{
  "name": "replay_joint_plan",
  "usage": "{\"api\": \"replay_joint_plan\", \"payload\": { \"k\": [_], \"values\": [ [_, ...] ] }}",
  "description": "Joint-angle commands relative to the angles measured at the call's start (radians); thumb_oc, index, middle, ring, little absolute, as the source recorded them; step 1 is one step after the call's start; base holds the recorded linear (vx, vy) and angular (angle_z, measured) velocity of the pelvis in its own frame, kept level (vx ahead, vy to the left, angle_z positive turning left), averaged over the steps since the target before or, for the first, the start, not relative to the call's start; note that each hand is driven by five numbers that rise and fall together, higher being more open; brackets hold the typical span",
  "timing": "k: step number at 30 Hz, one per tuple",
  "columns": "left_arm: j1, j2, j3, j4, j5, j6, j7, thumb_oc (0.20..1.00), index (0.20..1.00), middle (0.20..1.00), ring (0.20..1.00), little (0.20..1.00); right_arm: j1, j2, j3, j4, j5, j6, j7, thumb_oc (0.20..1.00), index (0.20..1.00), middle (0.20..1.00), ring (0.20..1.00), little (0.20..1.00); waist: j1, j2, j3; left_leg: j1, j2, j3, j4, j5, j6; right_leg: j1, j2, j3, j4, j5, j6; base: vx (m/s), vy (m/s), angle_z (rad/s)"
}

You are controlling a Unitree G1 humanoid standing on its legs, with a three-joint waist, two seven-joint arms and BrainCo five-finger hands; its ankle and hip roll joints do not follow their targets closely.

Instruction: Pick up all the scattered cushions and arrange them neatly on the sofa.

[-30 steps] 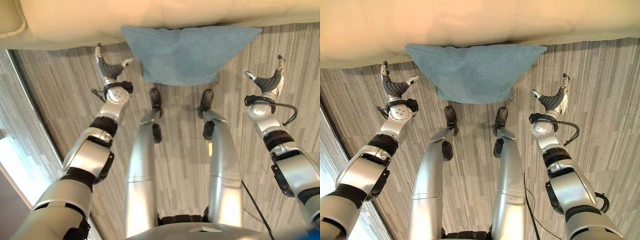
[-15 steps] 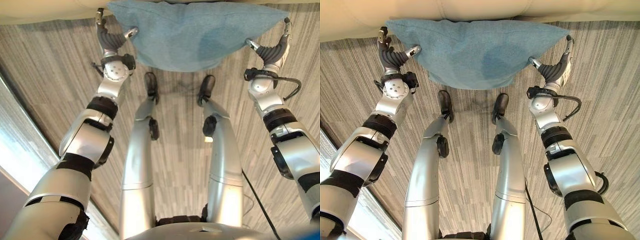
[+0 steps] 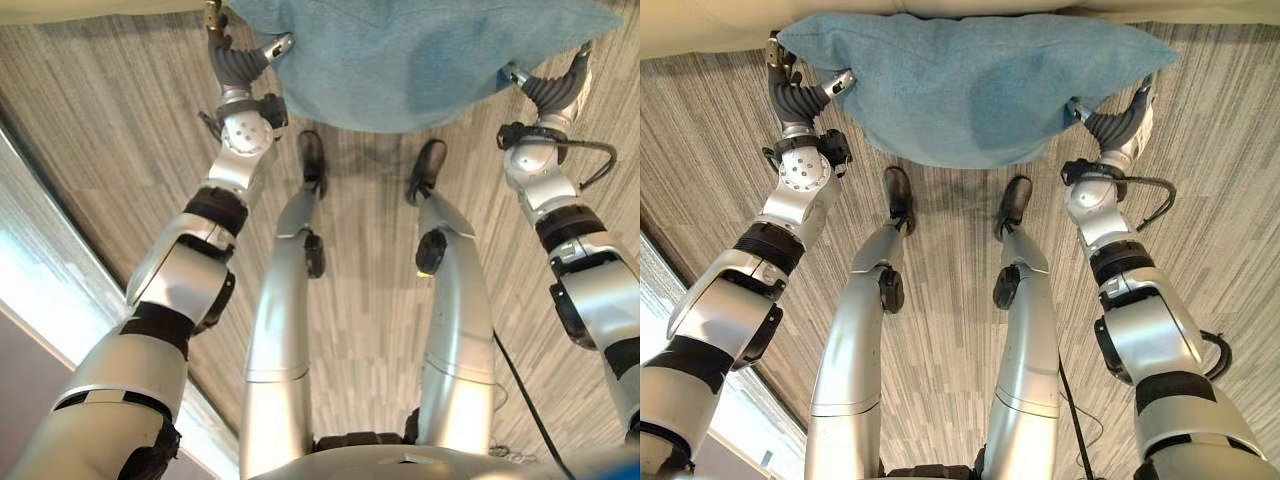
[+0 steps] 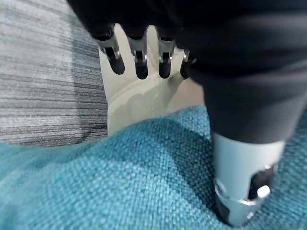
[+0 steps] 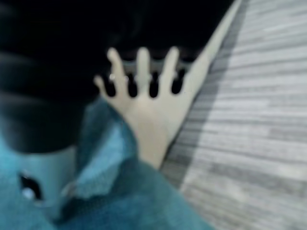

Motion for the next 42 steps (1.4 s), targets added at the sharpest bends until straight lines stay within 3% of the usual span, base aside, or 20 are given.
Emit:
{"api": "replay_joint_plan", "payload": {
  "k": [1,14,15,16,17,18,20,21,24,34,38,42],
  "values": [
    [-0.092,-0.059,-0.029,-0.062,0.0,-0.054,-0.044,1.0,1.0,1.0,1.0,1.0,-0.003,-0.026,0.074,-0.027,0.047,-0.051,0.043,1.0,1.0,1.0,1.0,1.0,-0.032,0.07,-0.049,-0.01,-0.044,-0.176,0.105,-0.156,-0.04,0.056,0.027,0.022,-0.004,-0.03,0.073,0.01,-0.045,0.02],
    [-0.166,-0.144,-0.084,-0.116,-0.07,-0.084,-0.099,1.0,1.0,1.0,1.0,1.0,-0.18,0.015,0.219,-0.044,0.185,-0.114,0.21,1.0,1.0,1.0,1.0,1.0,0.001,0.079,-0.07,-0.068,-0.058,-0.195,0.106,-0.137,-0.044,0.013,0.029,0.013,0.007,-0.03,0.075,0.0,-0.015,0.03],
    [-0.186,-0.161,-0.097,-0.119,-0.085,-0.087,-0.113,1.0,1.0,1.0,1.0,1.0,-0.2,0.04,0.246,-0.056,0.205,-0.124,0.248,0.893,0.893,0.893,0.893,0.893,0.005,0.08,-0.076,-0.072,-0.059,-0.197,0.103,-0.135,-0.044,0.01,0.029,0.011,0.003,-0.03,0.076,0.01,0.005,0.03],
    [-0.198,-0.167,-0.1,-0.116,-0.097,-0.091,-0.122,1.0,1.0,1.0,1.0,1.0,-0.212,0.054,0.26,-0.053,0.218,-0.126,0.265,0.341,0.341,0.341,0.341,0.341,0.007,0.081,-0.079,-0.072,-0.059,-0.197,0.101,-0.135,-0.044,0.008,0.03,0.011,0.003,-0.031,0.076,0.0,0.0,0.0],
    [-0.199,-0.166,-0.099,-0.115,-0.099,-0.091,-0.123,1.0,1.0,1.0,1.0,1.0,-0.214,0.054,0.261,-0.052,0.22,-0.127,0.266,0.341,0.341,0.341,0.341,0.341,0.007,0.082,-0.078,-0.073,-0.059,-0.197,0.102,-0.135,-0.044,0.008,0.03,0.011,0.003,-0.031,0.076,0.0,0.0,0.0],
    [-0.222,-0.18,-0.103,-0.108,-0.124,-0.097,-0.137,0.404,0.404,0.404,0.404,0.404,-0.247,0.104,0.293,-0.041,0.246,-0.134,0.298,0.2,0.2,0.2,0.2,0.2,0.012,0.086,-0.083,-0.078,-0.057,-0.196,0.106,-0.135,-0.044,0.001,0.033,0.013,0.006,-0.03,0.076,0.0,0.0,0.0],
    [-0.223,-0.179,-0.102,-0.107,-0.124,-0.097,-0.137,0.404,0.404,0.404,0.404,0.404,-0.249,0.105,0.294,-0.04,0.247,-0.135,0.298,0.2,0.2,0.2,0.2,0.2,0.012,0.086,-0.083,-0.078,-0.057,-0.196,0.106,-0.135,-0.044,0.001,0.033,0.013,0.006,-0.03,0.076,0.0,0.0,0.0],
    [-0.234,-0.184,-0.1,-0.107,-0.134,-0.107,-0.134,0.2,0.2,0.2,0.2,0.2,-0.26,0.119,0.3,-0.039,0.252,-0.138,0.298,0.2,0.2,0.2,0.2,0.2,0.012,0.087,-0.083,-0.081,-0.058,-0.196,0.109,-0.136,-0.044,-0.003,0.035,0.014,0.01,-0.031,0.077,0.0,0.0,0.0],
    [-0.252,-0.183,-0.097,-0.121,-0.156,-0.126,-0.131,0.2,0.2,0.2,0.2,0.2,-0.292,0.149,0.312,-0.054,0.256,-0.146,0.291,0.2,0.2,0.2,0.2,0.2,0.012,0.09,-0.082,-0.09,-0.062,-0.203,0.11,-0.134,-0.045,-0.012,0.038,0.017,0.011,-0.03,0.079,0.0,0.0,0.0],
    [-0.184,-0.147,-0.062,-0.231,-0.135,-0.148,-0.111,0.2,0.2,0.2,0.2,0.2,-0.267,0.119,0.296,-0.22,0.181,-0.16,0.261,0.2,0.2,0.2,0.2,0.2,0.004,0.083,-0.092,-0.074,-0.065,-0.196,0.104,-0.127,-0.046,-0.001,0.046,0.012,0.014,-0.026,0.08,0.0,0.0,0.0],
    [-0.113,-0.151,-0.054,-0.288,-0.092,-0.138,-0.117,0.2,0.2,0.2,0.2,0.2,-0.206,0.116,0.257,-0.301,0.153,-0.166,0.258,0.2,0.2,0.2,0.2,0.2,0.002,0.08,-0.102,-0.027,-0.065,-0.186,0.087,-0.122,-0.047,0.047,0.051,0.002,-0.004,-0.018,0.08,-0.04,0.009,-0.02],
    [0.015,-0.18,-0.017,-0.418,-0.042,-0.13,-0.12,0.2,0.2,0.2,0.2,0.2,-0.105,0.107,0.206,-0.459,0.076,-0.156,0.26,0.2,0.2,0.2,0.2,0.2,-0.004,0.073,-0.106,0.099,-0.062,-0.181,0.012,-0.106,-0.048,0.166,0.055,-0.021,-0.064,-0.004,0.083,-0.06,0.001,-0.02]
  ]
}}
